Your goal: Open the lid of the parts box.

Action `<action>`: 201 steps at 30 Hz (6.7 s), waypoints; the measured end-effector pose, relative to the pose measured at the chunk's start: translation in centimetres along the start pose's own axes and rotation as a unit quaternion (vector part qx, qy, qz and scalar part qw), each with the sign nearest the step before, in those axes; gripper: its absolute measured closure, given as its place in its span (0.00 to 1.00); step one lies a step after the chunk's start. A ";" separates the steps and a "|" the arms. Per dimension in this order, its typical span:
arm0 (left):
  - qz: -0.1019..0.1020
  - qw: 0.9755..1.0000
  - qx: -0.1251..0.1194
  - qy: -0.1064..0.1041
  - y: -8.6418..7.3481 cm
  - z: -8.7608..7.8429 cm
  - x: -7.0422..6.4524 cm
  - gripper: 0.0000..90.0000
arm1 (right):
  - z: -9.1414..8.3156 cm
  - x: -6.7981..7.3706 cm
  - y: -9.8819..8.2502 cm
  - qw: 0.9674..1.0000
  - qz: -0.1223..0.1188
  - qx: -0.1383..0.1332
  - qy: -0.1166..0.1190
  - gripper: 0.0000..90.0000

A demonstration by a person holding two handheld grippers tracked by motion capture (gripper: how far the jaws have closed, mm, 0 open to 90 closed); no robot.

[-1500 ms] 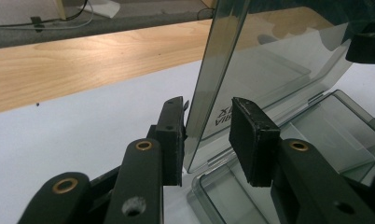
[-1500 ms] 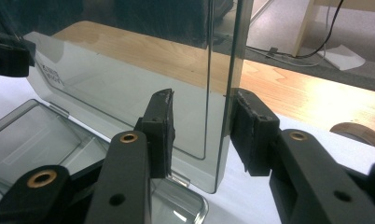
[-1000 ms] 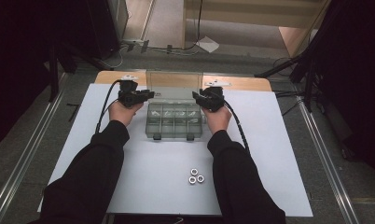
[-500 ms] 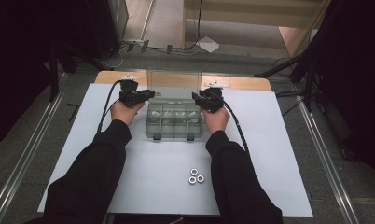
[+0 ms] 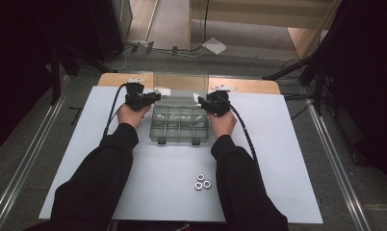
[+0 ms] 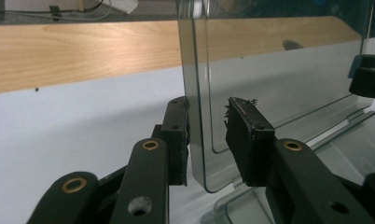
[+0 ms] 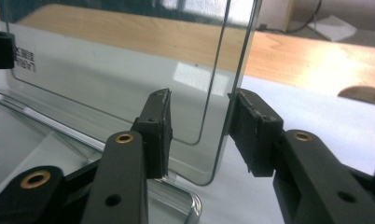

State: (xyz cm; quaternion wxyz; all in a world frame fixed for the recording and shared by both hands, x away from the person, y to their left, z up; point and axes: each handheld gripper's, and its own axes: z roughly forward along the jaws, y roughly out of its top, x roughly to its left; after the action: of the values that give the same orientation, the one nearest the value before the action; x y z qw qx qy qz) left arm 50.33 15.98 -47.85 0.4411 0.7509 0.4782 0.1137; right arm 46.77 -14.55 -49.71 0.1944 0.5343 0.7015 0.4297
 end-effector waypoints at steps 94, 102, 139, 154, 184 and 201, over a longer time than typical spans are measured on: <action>0.079 0.991 0.068 -0.080 -1.4 -3.8 -4.2 0.43 | -6.2 0.5 -1.3 0.991 -0.048 0.062 0.112 0.40; 0.095 0.987 0.075 -0.108 -2.0 -4.5 -5.4 0.43 | -7.7 1.7 -1.9 0.985 -0.080 0.076 0.130 0.38; 0.195 0.964 0.097 -0.153 -6.7 -8.3 -9.1 0.43 | -12.7 4.1 -5.5 0.967 -0.145 0.081 0.193 0.34; 0.210 0.960 0.103 -0.156 -8.1 -9.7 -9.9 0.43 | -14.3 4.5 -6.1 0.963 -0.157 0.077 0.205 0.34; 0.220 0.954 0.101 -0.176 -10.3 -13.0 -10.0 0.43 | -17.1 4.7 -8.7 0.954 -0.164 0.082 0.236 0.37; 0.226 0.952 0.113 -0.175 -11.4 -14.0 -10.0 0.43 | -17.5 4.7 -10.3 0.953 -0.171 0.091 0.231 0.37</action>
State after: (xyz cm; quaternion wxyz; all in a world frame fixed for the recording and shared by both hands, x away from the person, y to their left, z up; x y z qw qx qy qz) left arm 29.85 17.32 -45.98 0.3929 0.8923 0.2211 0.0225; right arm 26.34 -17.75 -47.45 0.0483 0.3080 0.8445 0.4354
